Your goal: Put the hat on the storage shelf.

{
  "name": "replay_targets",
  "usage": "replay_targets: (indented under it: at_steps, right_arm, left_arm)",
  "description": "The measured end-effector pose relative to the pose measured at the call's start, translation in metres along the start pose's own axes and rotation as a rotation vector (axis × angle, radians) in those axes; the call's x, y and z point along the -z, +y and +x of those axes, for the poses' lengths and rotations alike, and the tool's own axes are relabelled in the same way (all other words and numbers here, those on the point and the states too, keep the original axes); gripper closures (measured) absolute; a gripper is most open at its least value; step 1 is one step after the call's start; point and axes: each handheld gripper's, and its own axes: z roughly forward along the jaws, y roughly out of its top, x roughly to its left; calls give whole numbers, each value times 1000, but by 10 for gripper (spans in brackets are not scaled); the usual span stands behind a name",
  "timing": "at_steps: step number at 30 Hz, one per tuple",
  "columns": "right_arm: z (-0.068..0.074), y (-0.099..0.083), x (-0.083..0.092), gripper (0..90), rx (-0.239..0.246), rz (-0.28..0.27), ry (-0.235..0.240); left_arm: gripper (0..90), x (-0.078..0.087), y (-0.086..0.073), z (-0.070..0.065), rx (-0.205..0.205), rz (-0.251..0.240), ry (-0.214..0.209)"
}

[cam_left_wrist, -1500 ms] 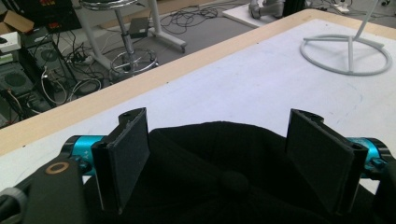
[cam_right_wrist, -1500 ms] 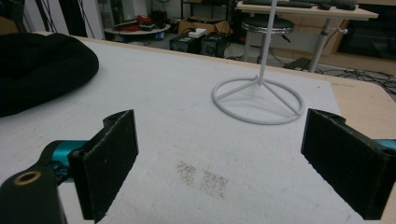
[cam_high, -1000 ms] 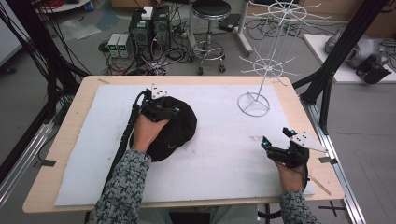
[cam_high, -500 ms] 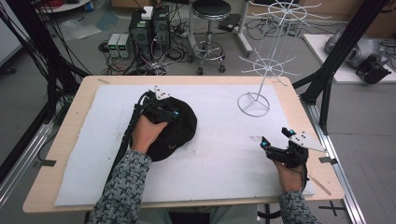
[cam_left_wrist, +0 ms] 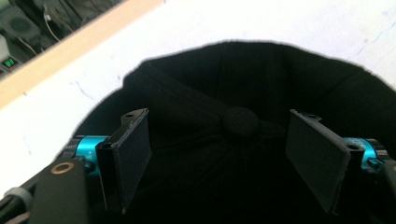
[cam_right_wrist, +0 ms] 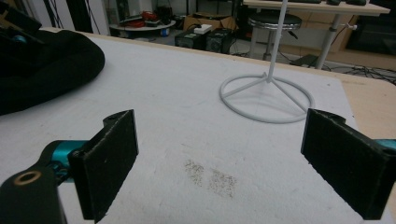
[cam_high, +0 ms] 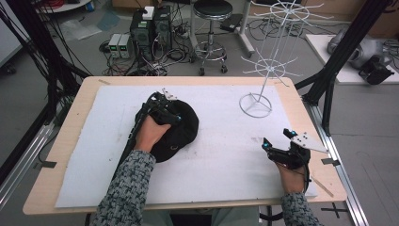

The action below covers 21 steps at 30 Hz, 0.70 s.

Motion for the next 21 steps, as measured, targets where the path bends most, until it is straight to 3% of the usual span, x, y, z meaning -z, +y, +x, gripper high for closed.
replay_targets:
  at_steps: [6,10,16,21]
  right_arm:
    - [-1,0,1,101,-3,-4,-2]
    - [-1,0,1,100,-8,-3,-1]
    - [-1,0,1,100,-7,-1,-1]
    - [-2,0,1,101,-5,-3,-4]
  left_arm:
    - [346,-6,2,0,-7,69,-36]
    - [482,-8,2,0,-14,86,-59]
    - [594,-12,2,2,-1,140,-81]
    - [691,-13,1,3,17,151,-83]
